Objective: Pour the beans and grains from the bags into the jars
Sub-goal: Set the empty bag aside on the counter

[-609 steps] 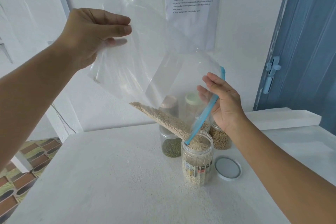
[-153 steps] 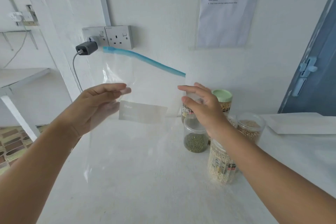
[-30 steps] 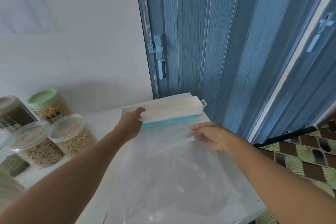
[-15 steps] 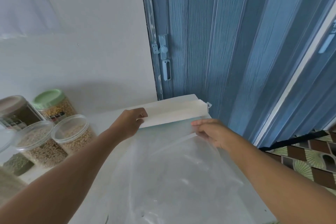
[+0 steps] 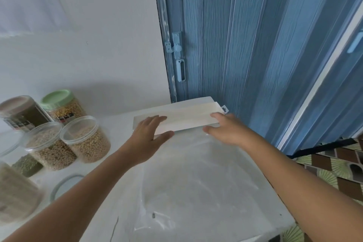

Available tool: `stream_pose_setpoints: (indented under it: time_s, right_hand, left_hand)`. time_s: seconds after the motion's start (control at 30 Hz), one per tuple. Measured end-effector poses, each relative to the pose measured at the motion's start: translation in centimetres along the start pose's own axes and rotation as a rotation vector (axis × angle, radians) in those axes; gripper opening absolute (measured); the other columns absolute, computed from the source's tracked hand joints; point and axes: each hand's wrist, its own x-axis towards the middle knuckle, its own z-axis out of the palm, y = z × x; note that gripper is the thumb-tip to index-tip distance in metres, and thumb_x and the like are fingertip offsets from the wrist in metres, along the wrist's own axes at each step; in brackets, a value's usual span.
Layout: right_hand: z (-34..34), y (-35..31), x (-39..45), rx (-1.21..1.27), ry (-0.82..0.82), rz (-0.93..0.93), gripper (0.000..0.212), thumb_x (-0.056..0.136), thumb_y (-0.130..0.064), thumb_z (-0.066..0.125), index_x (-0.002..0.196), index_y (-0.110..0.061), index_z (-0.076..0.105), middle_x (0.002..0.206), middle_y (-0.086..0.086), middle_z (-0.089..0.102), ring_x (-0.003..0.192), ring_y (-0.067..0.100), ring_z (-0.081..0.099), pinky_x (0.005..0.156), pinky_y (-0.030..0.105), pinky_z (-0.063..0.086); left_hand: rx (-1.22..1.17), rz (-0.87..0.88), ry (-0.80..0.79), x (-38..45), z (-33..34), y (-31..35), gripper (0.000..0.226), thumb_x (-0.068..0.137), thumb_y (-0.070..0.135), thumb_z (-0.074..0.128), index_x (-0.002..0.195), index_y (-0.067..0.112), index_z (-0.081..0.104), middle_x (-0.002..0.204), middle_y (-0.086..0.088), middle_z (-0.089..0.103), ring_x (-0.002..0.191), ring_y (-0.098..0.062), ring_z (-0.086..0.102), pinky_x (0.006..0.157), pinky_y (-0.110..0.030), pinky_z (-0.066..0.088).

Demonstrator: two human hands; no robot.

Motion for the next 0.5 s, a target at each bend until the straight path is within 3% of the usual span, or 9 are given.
stream_pose_setpoints:
  time_s: [0.1, 0.2, 0.33, 0.5]
  right_hand:
    - [-0.4, -1.7, -3.5, -0.033, -0.076, -0.208, 0.078, 0.098, -0.073, 0.041, 0.164, -0.036, 0.02, 0.171, -0.003, 0.016, 0.157, 0.023, 0.015, 0.125, 0.042, 0.021]
    - [1.8, -2.3, -5.8, -0.219, -0.225, -0.314, 0.082, 0.096, -0.079, 0.026, 0.165, -0.039, 0.006, 0.174, -0.006, -0.003, 0.16, 0.019, -0.009, 0.129, 0.044, 0.001]
    - [5.7, -0.2, -6.0, -0.35, -0.328, -0.281, 0.086, 0.095, -0.082, 0.019, 0.165, -0.038, -0.004, 0.172, -0.004, -0.016, 0.158, 0.021, -0.019, 0.128, 0.045, -0.006]
    - [8.7, 2.0, -6.4, -0.429, -0.305, -0.291, 0.085, 0.096, -0.081, 0.017, 0.164, -0.037, -0.01, 0.17, -0.005, -0.026, 0.156, 0.02, -0.025, 0.128, 0.045, -0.011]
  left_hand:
    - [-0.152, 0.023, -0.211, -5.0, -0.1, 2.6, 0.087, 0.085, 0.09, 0.036, 0.161, 0.05, 0.019, 0.168, 0.025, 0.013, 0.157, 0.0, 0.005, 0.129, -0.039, 0.011]
    - [-0.031, 0.041, -0.394, -7.5, 1.5, 2.5, 0.093, 0.083, 0.092, 0.036, 0.16, 0.057, -0.003, 0.166, 0.031, -0.017, 0.153, 0.002, -0.022, 0.126, -0.04, -0.003]
    - [0.14, 0.07, -0.438, -8.6, 4.7, 0.9, 0.098, 0.081, 0.098, 0.03, 0.158, 0.055, -0.013, 0.166, 0.023, -0.029, 0.151, -0.006, -0.035, 0.128, -0.042, -0.011]
    - [0.299, 0.098, -0.431, -9.4, 7.3, 0.0, 0.106, 0.075, 0.103, 0.011, 0.16, 0.047, -0.019, 0.165, 0.014, -0.035, 0.15, -0.012, -0.04, 0.13, -0.042, -0.011]
